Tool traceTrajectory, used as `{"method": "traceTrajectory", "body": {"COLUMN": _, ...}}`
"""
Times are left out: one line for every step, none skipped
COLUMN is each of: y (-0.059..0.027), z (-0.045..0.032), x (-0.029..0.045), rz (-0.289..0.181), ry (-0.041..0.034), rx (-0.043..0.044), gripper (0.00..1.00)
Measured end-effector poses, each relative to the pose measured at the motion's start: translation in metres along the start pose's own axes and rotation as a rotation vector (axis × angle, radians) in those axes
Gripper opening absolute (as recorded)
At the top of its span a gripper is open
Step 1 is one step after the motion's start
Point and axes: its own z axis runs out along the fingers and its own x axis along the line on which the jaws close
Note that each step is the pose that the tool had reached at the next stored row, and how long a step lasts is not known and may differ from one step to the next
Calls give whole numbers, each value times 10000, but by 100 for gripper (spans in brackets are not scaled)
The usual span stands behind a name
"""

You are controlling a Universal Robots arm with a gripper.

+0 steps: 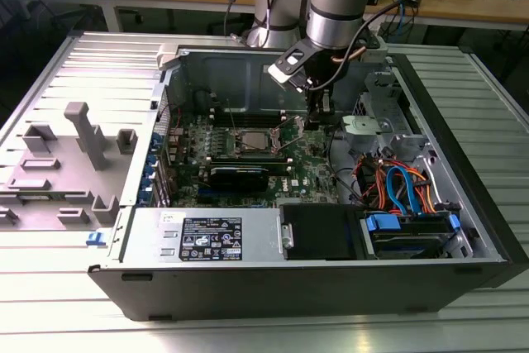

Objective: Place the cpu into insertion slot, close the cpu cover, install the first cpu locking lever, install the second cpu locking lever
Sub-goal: 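Close the cpu cover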

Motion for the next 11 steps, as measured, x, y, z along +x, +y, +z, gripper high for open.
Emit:
{"method": "traceTrajectory", "body": {"y": -1, "z": 0, "x": 0, "rz": 0, "ry": 0, "rx": 0, "gripper": 11}}
{"method": "traceTrajectory", "body": {"y": -3, "z": 0, "x": 0, "rz": 2, "ry": 0, "rx": 1, "gripper": 11}}
{"method": "traceTrajectory", "body": {"y": -62, "z": 0, "x": 1, "rz": 0, "ry": -1, "rx": 0, "gripper": 11}}
{"method": "traceTrajectory", "body": {"y": -104, "z": -1, "x": 0, "rz": -1, "ry": 1, "rx": 0, "gripper": 11}}
{"method": "traceTrajectory", "body": {"y": -110, "z": -16, "x": -1, "rz": 3, "ry": 1, "rx": 0, "gripper": 11}}
{"method": "traceTrajectory", "body": {"y": -153, "z": -17, "x": 0, "rz": 1, "ry": 9, "rx": 0, "gripper": 11}}
{"method": "traceTrajectory", "body": {"y": -176, "z": -16, "x": 1, "rz": 0, "ry": 29, "rx": -2, "gripper": 11}}
{"method": "traceTrajectory", "body": {"y": -190, "z": -16, "x": 2, "rz": 0, "ry": 36, "rx": -1, "gripper": 11}}
{"method": "traceTrajectory", "body": {"y": -200, "z": -17, "x": 1, "rz": 1, "ry": 36, "rx": -1, "gripper": 11}}
{"method": "traceTrajectory", "body": {"y": -208, "z": -17, "x": 1, "rz": 1, "ry": 36, "rx": 0, "gripper": 11}}
{"method": "traceTrajectory", "body": {"y": -208, "z": -17, "x": 1, "rz": 0, "ry": 35, "rx": 0, "gripper": 11}}
